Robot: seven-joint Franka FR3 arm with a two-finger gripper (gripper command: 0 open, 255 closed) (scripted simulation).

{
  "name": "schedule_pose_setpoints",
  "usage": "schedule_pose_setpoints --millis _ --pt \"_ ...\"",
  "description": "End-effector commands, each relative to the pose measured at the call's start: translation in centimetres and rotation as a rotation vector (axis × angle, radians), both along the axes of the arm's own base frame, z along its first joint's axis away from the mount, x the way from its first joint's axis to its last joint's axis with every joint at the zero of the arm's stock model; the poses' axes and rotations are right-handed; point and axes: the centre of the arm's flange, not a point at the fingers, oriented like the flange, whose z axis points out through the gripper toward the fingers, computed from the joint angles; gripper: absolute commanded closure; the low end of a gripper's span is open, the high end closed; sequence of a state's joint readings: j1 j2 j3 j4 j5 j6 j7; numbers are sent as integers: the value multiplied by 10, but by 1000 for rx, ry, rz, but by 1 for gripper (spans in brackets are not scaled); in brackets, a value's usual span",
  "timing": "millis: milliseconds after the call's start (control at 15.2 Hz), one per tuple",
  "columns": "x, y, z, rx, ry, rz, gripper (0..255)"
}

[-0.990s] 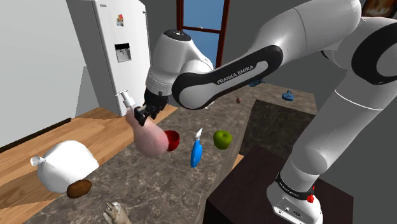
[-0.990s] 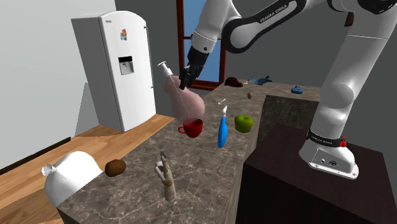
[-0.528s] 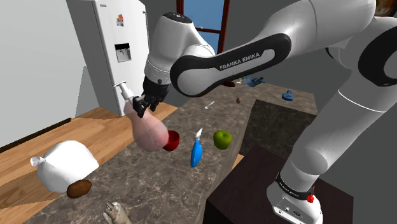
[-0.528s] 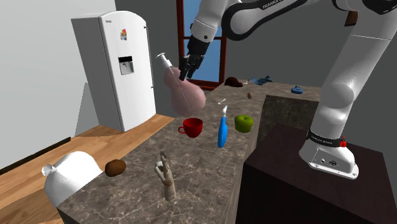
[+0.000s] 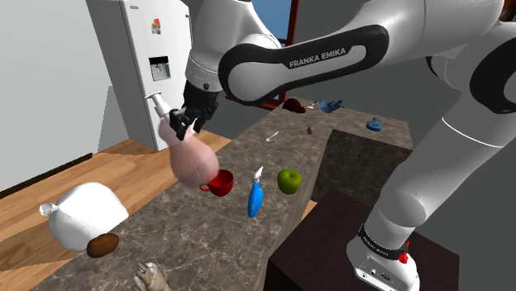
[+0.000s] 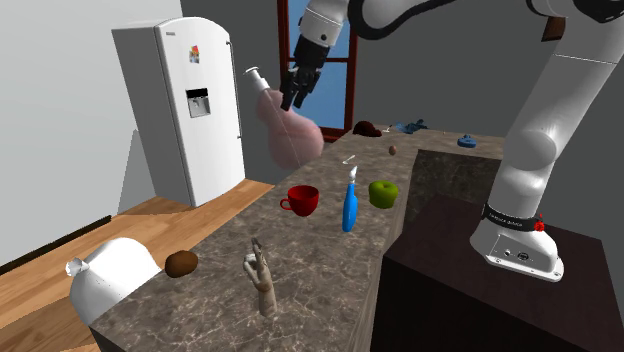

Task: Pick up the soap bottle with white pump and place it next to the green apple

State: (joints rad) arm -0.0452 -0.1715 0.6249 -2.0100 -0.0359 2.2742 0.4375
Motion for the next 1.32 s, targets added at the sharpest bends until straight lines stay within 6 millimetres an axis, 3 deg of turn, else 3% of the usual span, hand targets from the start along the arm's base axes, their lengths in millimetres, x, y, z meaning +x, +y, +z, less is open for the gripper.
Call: schedule_pose_setpoints --millis 0,198,1254 --pt "0 0 11 0 -1 0 255" --pt "0 0 27 0 -1 0 255" --pt "67 -200 28 0 -1 0 255"
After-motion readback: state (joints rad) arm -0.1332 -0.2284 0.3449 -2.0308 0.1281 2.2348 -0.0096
